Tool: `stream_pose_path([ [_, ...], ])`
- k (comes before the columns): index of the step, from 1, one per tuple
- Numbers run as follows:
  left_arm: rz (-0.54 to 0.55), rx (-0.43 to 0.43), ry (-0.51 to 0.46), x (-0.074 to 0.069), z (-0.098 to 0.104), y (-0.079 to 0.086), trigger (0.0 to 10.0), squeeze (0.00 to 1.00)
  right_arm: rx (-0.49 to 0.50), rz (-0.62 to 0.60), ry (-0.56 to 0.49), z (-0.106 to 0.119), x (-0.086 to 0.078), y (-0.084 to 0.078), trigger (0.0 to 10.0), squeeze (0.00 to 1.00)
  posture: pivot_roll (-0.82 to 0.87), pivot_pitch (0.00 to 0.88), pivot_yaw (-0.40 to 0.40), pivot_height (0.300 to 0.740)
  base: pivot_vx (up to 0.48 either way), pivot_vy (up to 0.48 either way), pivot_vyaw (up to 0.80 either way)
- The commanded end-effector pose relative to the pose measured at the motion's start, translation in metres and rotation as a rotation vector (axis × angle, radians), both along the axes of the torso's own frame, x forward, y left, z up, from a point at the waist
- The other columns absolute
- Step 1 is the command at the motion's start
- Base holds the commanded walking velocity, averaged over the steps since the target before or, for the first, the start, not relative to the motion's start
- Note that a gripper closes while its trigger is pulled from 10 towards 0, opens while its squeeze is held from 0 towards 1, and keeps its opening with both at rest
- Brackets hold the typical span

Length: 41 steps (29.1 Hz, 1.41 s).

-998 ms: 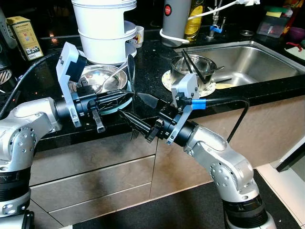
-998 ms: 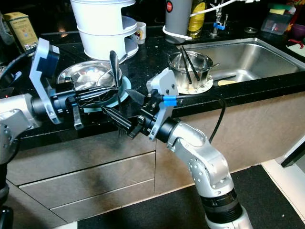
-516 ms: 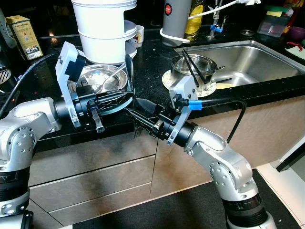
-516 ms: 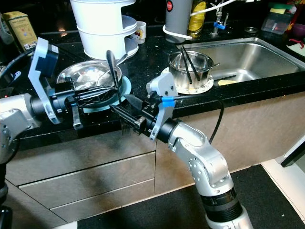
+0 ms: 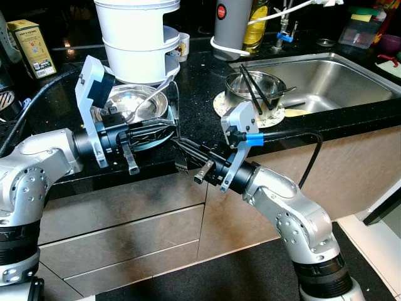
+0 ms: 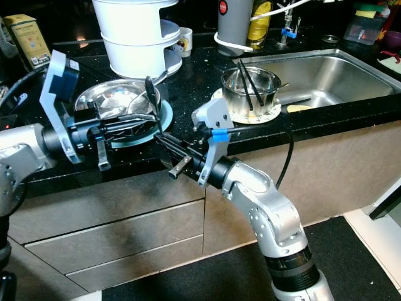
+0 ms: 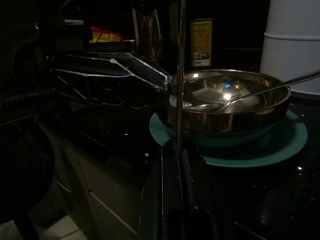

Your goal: Kitchen organization

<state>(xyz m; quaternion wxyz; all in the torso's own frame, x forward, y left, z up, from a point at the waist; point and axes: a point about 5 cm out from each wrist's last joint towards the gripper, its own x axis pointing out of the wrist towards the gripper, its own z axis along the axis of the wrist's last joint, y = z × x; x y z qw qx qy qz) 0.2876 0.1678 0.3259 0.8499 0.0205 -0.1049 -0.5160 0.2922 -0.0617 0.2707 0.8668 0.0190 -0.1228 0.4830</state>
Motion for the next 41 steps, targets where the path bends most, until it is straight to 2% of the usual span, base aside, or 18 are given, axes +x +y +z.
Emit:
stream_pose_path([
  [1,-0.021,0.005,-0.002,-0.002,-0.001,-0.003,0.0,0.0,0.001,0.002,0.015,-0.004,0.0,0.0,0.0,0.0,0.0,0.142,-0.034,0.74,0.0,0.0,0.0],
  [6,0.0,0.003,-0.015,-0.002,-0.001,0.0,0.0,0.0,0.003,-0.011,0.019,-0.006,0.001,-0.003,0.0,0.0,0.0,0.137,-0.034,0.74,0.0,0.0,0.0],
  [7,0.008,0.018,-0.013,-0.002,-0.003,0.002,2.8,0.0,0.007,-0.023,0.022,-0.007,0.001,-0.005,0.0,0.0,0.0,0.137,-0.034,0.74,0.0,0.0,0.0],
  [9,0.013,0.029,-0.011,-0.002,-0.004,0.002,2.8,0.0,0.01,-0.031,0.023,-0.008,0.001,-0.007,0.0,0.0,0.0,0.13,-0.035,0.74,0.0,0.0,0.0],
  [10,0.038,0.085,0.009,-0.002,-0.013,0.006,10.0,0.0,0.038,-0.061,0.031,-0.008,0.003,-0.013,0.0,0.0,-0.01,0.127,-0.035,0.74,0.0,0.0,0.0],
  [14,0.043,0.088,0.05,-0.005,-0.021,0.011,10.0,0.0,0.089,-0.107,0.049,-0.008,0.005,-0.024,0.0,0.0,-0.01,0.125,-0.035,0.74,0.0,0.0,0.0],
  [15,0.027,0.069,0.065,-0.007,-0.021,0.011,10.0,1.0,0.095,-0.123,0.052,-0.009,0.005,-0.027,0.0,0.0,-0.01,0.125,-0.035,0.74,0.0,0.0,0.0],
  [20,0.029,0.096,0.069,-0.01,-0.027,0.01,10.0,1.0,0.116,-0.156,0.071,-0.013,0.006,-0.035,0.0,0.0,-0.01,0.12,-0.037,0.74,0.0,0.0,0.0],
  [21,0.018,0.128,0.088,-0.012,-0.033,0.008,10.0,0.0,0.109,-0.159,0.082,-0.017,0.005,-0.037,0.0,0.0,-0.01,0.12,-0.037,0.74,0.0,0.0,0.0],
  [23,-0.041,0.252,0.196,-0.022,-0.061,-0.002,10.0,0.0,0.04,-0.141,0.144,-0.042,-0.001,-0.038,0.0,0.0,-0.01,0.117,-0.036,0.74,0.0,0.0,0.0],
  [27,-0.076,0.333,0.263,-0.03,-0.085,-0.017,10.0,0.0,-0.091,-0.097,0.213,-0.073,-0.009,-0.036,0.0,0.0,-0.02,0.119,-0.034,0.74,0.0,0.0,0.0],
  [28,-0.072,0.474,0.338,-0.039,-0.119,-0.032,10.0,0.0,-0.218,-0.066,0.299,-0.11,-0.02,-0.036,0.0,0.0,-0.02,0.12,-0.035,0.74,0.0,0.0,0.0],
  [29,-0.072,0.474,0.338,-0.039,-0.119,-0.032,10.0,0.0,-0.218,-0.066,0.299,-0.11,-0.02,-0.036,0.0,0.0,-0.02,0.12,-0.035,0.74,0.0,0.0,0.0],
  [31,-0.039,0.622,0.385,-0.044,-0.147,-0.035,10.0,0.0,-0.286,-0.067,0.355,-0.134,-0.027,-0.038,0.0,0.0,-0.02,0.122,-0.037,0.74,0.0,0.0,0.0],
  [36,0.223,0.732,0.506,-0.041,-0.206,-0.04,10.0,0.0,-0.475,-0.088,0.447,-0.185,-0.042,-0.054,0.0,0.0,-0.03,0.132,-0.046,0.74,0.0,0.0,0.0],
  [39,0.257,0.763,0.51,-0.042,-0.216,-0.039,10.0,0.0,-0.504,-0.096,0.458,-0.193,-0.044,-0.057,0.0,0.0,-0.03,0.134,-0.048,0.74,0.0,0.0,0.0],
  [40,0.391,0.806,0.483,-0.04,-0.24,-0.035,10.0,0.0,-0.644,-0.124,0.46,-0.218,-0.049,-0.067,0.0,0.0,-0.02,0.134,-0.051,0.74,0.0,0.0,0.0],
  [41,0.391,0.806,0.483,-0.04,-0.24,-0.035,10.0,0.0,-0.644,-0.124,0.46,-0.218,-0.049,-0.067,0.0,0.0,-0.02,0.134,-0.051,0.74,0.0,0.0,0.0],
])
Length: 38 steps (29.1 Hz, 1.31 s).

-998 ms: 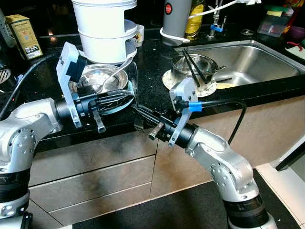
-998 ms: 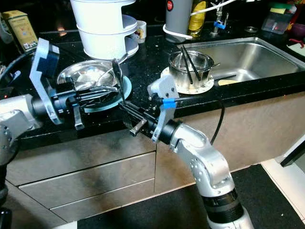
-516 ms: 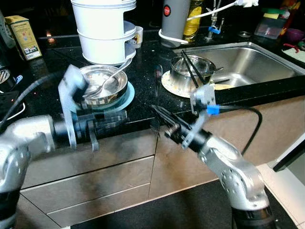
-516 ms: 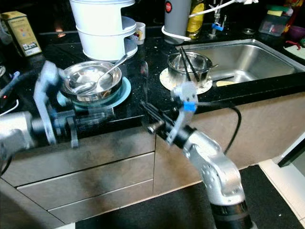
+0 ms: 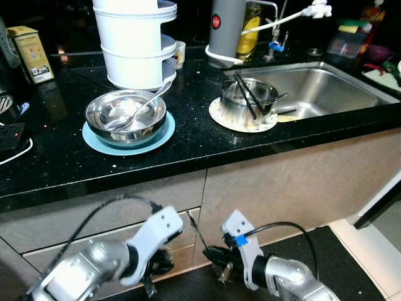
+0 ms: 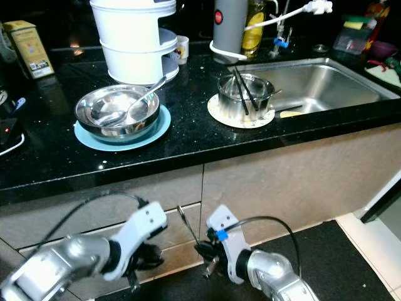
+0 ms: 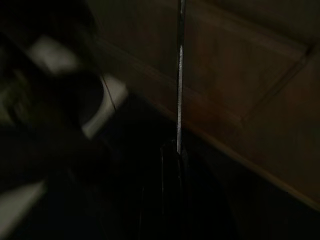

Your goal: Kitchen organization

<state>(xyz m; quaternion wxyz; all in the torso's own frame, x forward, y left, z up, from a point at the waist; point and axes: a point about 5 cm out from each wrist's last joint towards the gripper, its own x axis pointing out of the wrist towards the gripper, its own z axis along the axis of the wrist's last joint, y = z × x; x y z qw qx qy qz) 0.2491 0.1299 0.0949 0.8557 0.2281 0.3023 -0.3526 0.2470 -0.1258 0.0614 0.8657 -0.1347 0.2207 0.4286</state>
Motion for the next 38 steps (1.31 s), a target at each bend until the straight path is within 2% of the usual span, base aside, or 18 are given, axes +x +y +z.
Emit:
stream_pose_path([
  [1,0.073,0.045,-0.088,0.003,-0.019,0.003,10.0,0.0,-0.118,-0.003,-0.001,-0.022,-0.005,-0.008,0.0,0.0,-0.02,0.134,-0.051,0.74,0.0,0.0,0.0],
  [3,0.279,-0.128,-0.103,0.002,-0.049,0.003,10.0,0.0,-0.2,-0.131,-0.047,-0.046,-0.002,-0.018,0.0,0.0,-0.02,0.134,-0.056,0.74,0.0,0.0,0.0],
  [4,0.279,-0.128,-0.103,0.002,-0.049,0.003,10.0,0.0,-0.2,-0.131,-0.047,-0.046,-0.002,-0.018,0.0,0.0,-0.02,0.134,-0.056,0.74,0.0,0.0,0.0],
  [5,0.353,-0.146,-0.106,0.0,-0.061,0.006,10.0,0.0,-0.186,-0.202,-0.035,-0.053,-0.002,-0.02,0.0,0.0,-0.03,0.133,-0.056,0.74,0.0,0.0,0.0],
  [6,0.41,-0.134,-0.069,-0.005,-0.076,0.01,10.0,0.0,-0.151,-0.312,-0.009,-0.061,-0.001,-0.024,0.0,0.0,-0.03,0.133,-0.056,0.74,0.0,0.0,0.0],
  [7,0.41,-0.134,-0.069,-0.005,-0.076,0.01,10.0,0.0,-0.151,-0.312,-0.009,-0.061,-0.001,-0.024,0.0,0.0,-0.03,0.133,-0.056,0.74,0.0,0.0,0.0],
  [8,0.481,-0.037,0.037,-0.021,-0.113,0.018,10.0,0.0,-0.046,-0.568,0.102,-0.081,-0.004,-0.033,0.0,0.0,-0.02,0.133,-0.056,0.74,0.0,0.0,0.0],
  [10,0.495,-0.016,0.065,-0.026,-0.121,0.019,10.0,0.0,-0.024,-0.626,0.13,-0.086,-0.006,-0.035,0.0,0.0,-0.02,0.133,-0.056,0.74,0.0,0.0,0.0],
  [11,0.516,-0.026,0.128,-0.034,-0.133,0.017,10.0,0.0,0.027,-0.722,0.176,-0.091,-0.008,-0.038,0.8,0.0,-0.03,0.131,-0.057,0.74,0.0,0.0,0.0],
  [12,0.516,-0.026,0.128,-0.034,-0.133,0.017,10.0,0.0,0.027,-0.722,0.176,-0.091,-0.008,-0.038,0.8,0.0,-0.03,0.131,-0.057,0.74,0.0,0.0,0.0],
  [13,0.507,-0.025,0.151,-0.039,-0.139,0.015,10.0,0.0,0.056,-0.796,0.207,-0.096,-0.01,-0.04,3.3,0.0,-0.04,0.132,-0.057,0.74,0.0,0.0,0.0],
  [14,0.505,-0.022,0.176,-0.043,-0.145,0.013,10.0,0.0,0.07,-0.852,0.231,-0.101,-0.013,-0.042,9.5,0.0,-0.04,0.132,-0.056,0.74,0.0,0.0,0.0],
  [16,0.513,-0.033,0.162,-0.044,-0.148,0.012,10.0,0.0,0.087,-0.874,0.246,-0.105,-0.015,-0.04,10.0,0.0,-0.04,0.131,-0.05,0.74,0.0,0.0,0.0],
  [21,0.577,-0.109,0.118,-0.038,-0.152,0.015,10.0,0.0,0.086,-0.866,0.254,-0.113,-0.02,-0.032,10.0,0.0,-0.04,0.123,-0.05,0.74,0.0,0.0,0.0],
  [25,0.683,-0.232,0.158,-0.033,-0.151,0.019,10.0,0.0,0.137,-0.908,0.282,-0.116,-0.022,-0.03,10.0,0.0,-0.02,0.116,-0.038,0.74,0.0,0.0,0.0],
  [29,0.663,-0.209,0.121,-0.032,-0.15,0.021,10.0,0.0,0.146,-0.91,0.292,-0.118,-0.024,-0.028,10.0,0.0,-0.01,0.121,-0.037,0.74,0.0,0.0,0.0],
  [35,0.725,-0.195,0.031,-0.024,-0.146,0.03,10.0,0.0,0.137,-0.894,0.314,-0.124,-0.032,-0.025,10.0,0.0,-0.01,0.123,-0.039,0.74,0.0,0.0,0.0],
  [38,0.726,-0.184,0.032,-0.024,-0.147,0.032,10.0,0.0,0.133,-0.896,0.314,-0.125,-0.034,-0.026,10.0,0.0,0.0,0.127,-0.037,0.74,0.0,0.0,0.0],
])
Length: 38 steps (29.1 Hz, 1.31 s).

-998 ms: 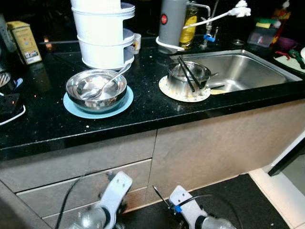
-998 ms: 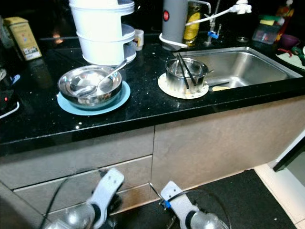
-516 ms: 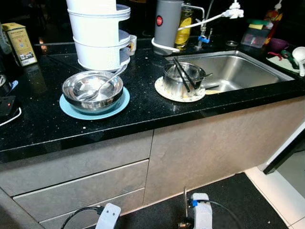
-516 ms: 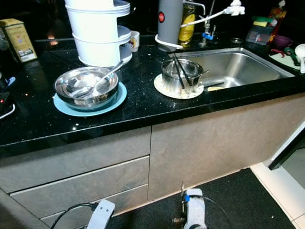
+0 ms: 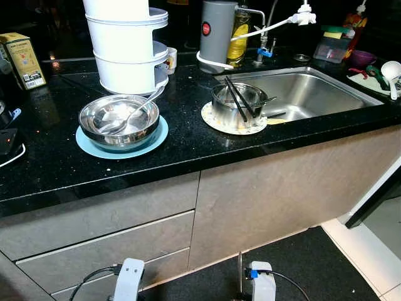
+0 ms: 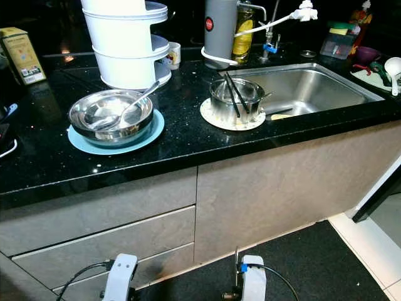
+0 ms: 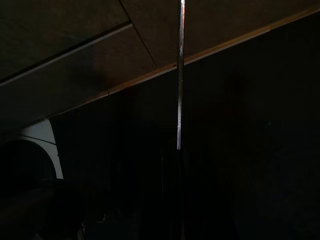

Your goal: Kitchen organization

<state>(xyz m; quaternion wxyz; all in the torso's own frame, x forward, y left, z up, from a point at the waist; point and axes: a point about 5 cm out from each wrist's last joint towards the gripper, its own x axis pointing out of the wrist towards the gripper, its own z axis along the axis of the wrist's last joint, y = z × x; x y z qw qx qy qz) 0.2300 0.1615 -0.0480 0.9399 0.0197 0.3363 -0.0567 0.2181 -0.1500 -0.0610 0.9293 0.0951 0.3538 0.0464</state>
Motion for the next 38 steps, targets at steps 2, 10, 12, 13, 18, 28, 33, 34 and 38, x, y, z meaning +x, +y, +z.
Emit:
stream_pose_path([
  [2,-0.022,0.024,0.01,-0.003,-0.003,0.003,10.0,0.0,0.002,0.002,-0.01,-0.002,-0.005,0.001,10.0,0.0,0.02,0.136,-0.018,0.74,0.0,0.0,0.0],
  [10,-0.054,0.072,-0.01,0.002,0.002,0.019,10.0,0.0,0.017,0.043,-0.026,-0.002,-0.006,0.016,10.0,0.0,0.03,0.141,0.024,0.74,0.0,0.0,0.0],
  [12,-0.044,0.079,-0.016,0.002,0.002,0.021,10.0,0.0,0.018,0.05,-0.026,-0.003,-0.006,0.017,10.0,0.0,0.03,0.141,0.024,0.74,0.0,0.0,0.0],
  [13,-0.034,0.086,-0.024,0.003,0.003,0.022,10.0,0.0,0.017,0.051,-0.026,-0.003,-0.006,0.017,10.0,0.0,0.03,0.141,0.024,0.74,0.0,0.0,0.0],
  [18,-0.012,0.072,-0.04,0.003,0.003,0.02,10.0,0.0,0.008,0.051,-0.022,-0.003,-0.006,0.015,10.0,0.0,0.03,0.121,0.013,0.74,0.0,0.0,0.0],
  [28,-0.017,0.01,0.026,-0.001,-0.005,0.003,10.0,0.0,-0.022,0.083,-0.025,-0.003,-0.007,0.005,10.0,0.0,-0.01,0.103,-0.028,0.74,0.0,0.0,0.0],
  [33,-0.027,0.03,0.014,-0.001,-0.005,0.005,10.0,0.0,-0.023,0.06,-0.037,-0.002,-0.006,0.0,10.0,0.0,-0.02,0.104,-0.022,0.74,0.0,0.0,0.0],
  [34,-0.027,0.03,0.014,-0.001,-0.005,0.005,10.0,0.0,-0.023,0.06,-0.037,-0.002,-0.006,0.0,10.0,0.0,-0.02,0.104,-0.022,0.74,0.0,0.0,0.0],
  [38,0.008,0.03,-0.003,0.003,-0.002,0.009,10.0,0.0,-0.029,0.057,-0.027,-0.004,-0.008,0.0,10.0,0.0,-0.02,0.105,-0.017,0.74,0.0,0.0,0.6],
])
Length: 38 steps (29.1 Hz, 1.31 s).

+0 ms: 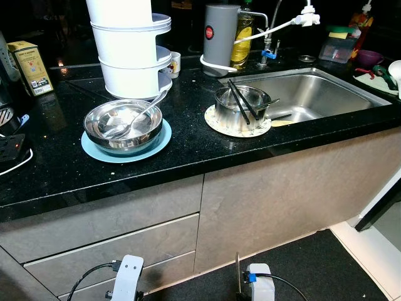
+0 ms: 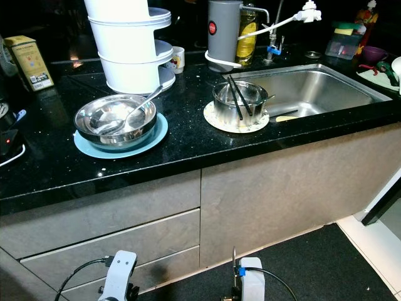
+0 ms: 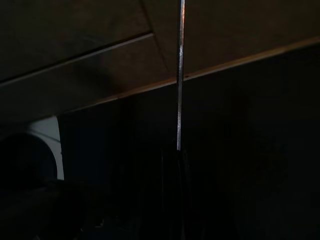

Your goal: Kitchen organization

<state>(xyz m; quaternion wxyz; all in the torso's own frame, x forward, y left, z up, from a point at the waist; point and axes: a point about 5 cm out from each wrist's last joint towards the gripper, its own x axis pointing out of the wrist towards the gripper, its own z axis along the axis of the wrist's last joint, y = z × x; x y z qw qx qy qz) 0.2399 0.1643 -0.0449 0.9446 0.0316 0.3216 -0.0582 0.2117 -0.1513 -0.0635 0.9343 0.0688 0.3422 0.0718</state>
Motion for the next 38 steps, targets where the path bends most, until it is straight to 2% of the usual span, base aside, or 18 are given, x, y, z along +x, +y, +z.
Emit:
stream_pose_path([
  [1,0.019,0.011,0.029,-0.007,-0.005,0.006,10.0,0.0,0.001,-0.007,0.005,-0.001,-0.002,0.001,10.0,0.0,-0.02,0.105,-0.017,0.74,0.0,0.0,0.8],
  [6,0.006,0.108,-0.013,-0.004,-0.002,0.007,10.0,0.0,0.0,-0.001,0.007,-0.002,-0.002,0.001,10.0,0.0,-0.02,0.106,-0.021,0.74,0.0,0.0,0.8],
  [8,0.011,0.103,-0.046,-0.003,0.0,0.006,10.0,0.0,-0.002,-0.001,0.007,-0.002,-0.002,0.0,10.0,0.0,-0.02,0.109,-0.024,0.74,0.0,0.0,0.8],
  [11,0.03,0.109,-0.047,-0.003,0.0,0.006,10.0,0.0,-0.006,-0.003,0.008,-0.002,-0.002,-0.002,10.0,0.0,-0.02,0.109,-0.022,0.74,0.0,0.0,0.8],
  [14,-0.009,0.055,0.043,-0.007,-0.007,0.001,10.0,0.0,-0.017,-0.02,0.011,-0.001,-0.002,-0.006,10.0,0.0,-0.03,0.111,-0.02,0.74,0.0,0.0,0.8],
  [15,-0.019,0.029,0.054,-0.008,-0.008,-0.001,10.0,0.0,-0.019,-0.025,0.013,-0.002,-0.002,-0.007,10.0,0.0,-0.03,0.111,-0.02,0.74,0.0,0.0,0.8],
  [20,-0.018,0.019,0.067,-0.008,-0.008,-0.001,10.0,0.0,-0.037,-0.034,0.035,-0.004,-0.005,-0.009,10.0,0.0,-0.03,0.112,-0.023,0.74,0.0,0.0,0.8],
  [24,-0.041,0.028,0.059,-0.008,-0.008,-0.003,10.0,0.0,-0.063,-0.062,0.081,-0.008,-0.009,-0.013,10.0,0.0,-0.03,0.112,-0.023,0.74,0.0,0.0,0.0],
  [25,-0.054,0.052,0.049,-0.007,-0.007,-0.004,10.0,0.0,-0.068,-0.076,0.089,-0.009,-0.01,-0.015,10.0,0.0,-0.02,0.113,-0.025,0.74,0.0,0.0,0.0],
  [30,-0.075,0.057,0.034,-0.005,-0.006,-0.006,10.0,0.0,-0.067,-0.099,0.087,-0.009,-0.013,-0.019,10.0,0.0,-0.03,0.117,-0.021,0.74,0.0,0.0,0.0],
  [38,-0.008,0.041,0.004,0.001,-0.001,-0.002,10.0,0.0,-0.05,-0.108,0.062,-0.006,-0.008,-0.017,10.0,0.0,-0.03,0.118,-0.018,0.74,0.0,-0.03,0.0],
])
